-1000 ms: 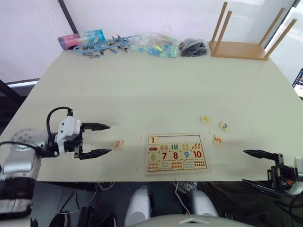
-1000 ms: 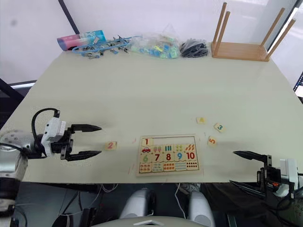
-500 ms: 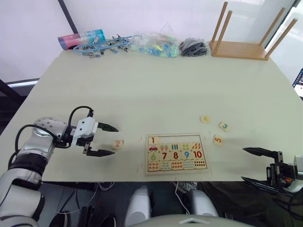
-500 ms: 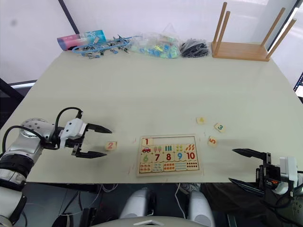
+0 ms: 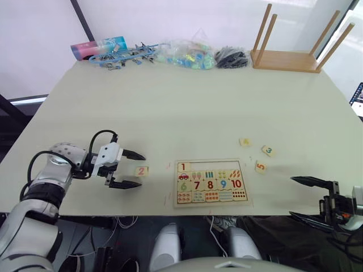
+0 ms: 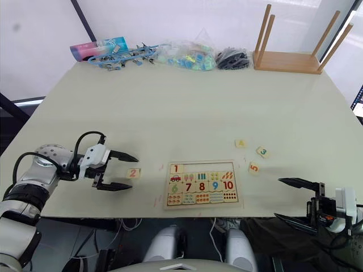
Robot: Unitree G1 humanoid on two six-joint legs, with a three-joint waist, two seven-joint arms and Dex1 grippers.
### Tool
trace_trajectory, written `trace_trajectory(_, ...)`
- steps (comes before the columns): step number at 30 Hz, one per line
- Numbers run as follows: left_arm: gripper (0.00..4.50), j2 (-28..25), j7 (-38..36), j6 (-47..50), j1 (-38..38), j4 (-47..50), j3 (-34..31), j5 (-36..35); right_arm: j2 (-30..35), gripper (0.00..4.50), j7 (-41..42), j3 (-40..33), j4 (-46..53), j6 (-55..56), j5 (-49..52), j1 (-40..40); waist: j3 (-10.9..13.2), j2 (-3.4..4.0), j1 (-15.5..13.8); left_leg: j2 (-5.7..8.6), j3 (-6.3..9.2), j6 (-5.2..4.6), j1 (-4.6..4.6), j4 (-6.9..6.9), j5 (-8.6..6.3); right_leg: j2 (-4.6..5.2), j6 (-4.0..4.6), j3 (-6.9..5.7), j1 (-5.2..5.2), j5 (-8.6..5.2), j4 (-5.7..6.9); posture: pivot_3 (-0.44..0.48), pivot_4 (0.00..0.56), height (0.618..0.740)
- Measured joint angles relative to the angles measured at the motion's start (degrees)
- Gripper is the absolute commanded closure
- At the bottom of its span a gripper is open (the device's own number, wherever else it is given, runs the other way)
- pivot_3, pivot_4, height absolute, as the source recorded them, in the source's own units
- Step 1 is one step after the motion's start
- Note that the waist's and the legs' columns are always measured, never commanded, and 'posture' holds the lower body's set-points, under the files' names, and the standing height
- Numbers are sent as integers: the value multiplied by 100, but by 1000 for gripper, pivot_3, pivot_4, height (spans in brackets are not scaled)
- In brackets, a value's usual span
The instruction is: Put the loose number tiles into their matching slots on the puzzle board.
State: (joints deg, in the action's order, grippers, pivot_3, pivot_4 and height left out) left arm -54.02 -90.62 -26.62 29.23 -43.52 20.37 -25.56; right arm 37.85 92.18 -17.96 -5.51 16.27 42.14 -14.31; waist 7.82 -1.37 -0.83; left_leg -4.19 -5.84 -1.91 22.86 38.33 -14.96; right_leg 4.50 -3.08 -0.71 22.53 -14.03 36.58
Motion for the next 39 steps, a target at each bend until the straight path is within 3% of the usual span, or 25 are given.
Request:
trace_trajectory(4,42,14,-8,1,31,-38,-2,65,0,0,-12,0,65,-69,-12,68,0,1,-1,0,0,0,0,1,0,0,0,0,0,0,2,0,150,738)
trace_trajectory(5,271,14,-8,1,31,-40,-2,69,0,0,-23,0,96,-98,-17,68,0,0,-1,0,0,0,0,1,0,0,1,0,0,0,3,0,150,738)
trace_trajectory(8,1081,14,-8,2,31,-52,-8,72,0,0,-44,0,182,-122,-26,60,0,1,1,0,1,0,-1,1,0,0,0,1,0,0,3,0,150,738)
trace_trajectory(13,3468,14,-7,18,33,-81,-43,68,-2,0,-99,0,263,-187,-50,52,0,0,2,0,3,0,-1,1,0,1,0,2,1,0,3,0,150,738)
trace_trajectory(27,3515,-56,-9,641,-277,559,-226,-156,-14,0,-286,1,508,-380,-72,62,1,-1,-6,0,14,0,2,0,0,2,0,2,3,0,1,0,150,738)
trace_trajectory(33,3515,-241,48,1870,-661,2161,-852,-404,-122,0,-378,-2,551,-395,-73,37,4,-1,-1,-1,19,0,0,1,0,3,0,4,2,-1,3,0,150,738)
trace_trajectory(39,3515,-157,1042,3602,-665,3962,-1095,-482,-272,0,-447,-9,577,-387,-73,-94,7,-1,-11,4,10,0,0,1,0,-2,-2,5,-1,-1,3,0,150,738)
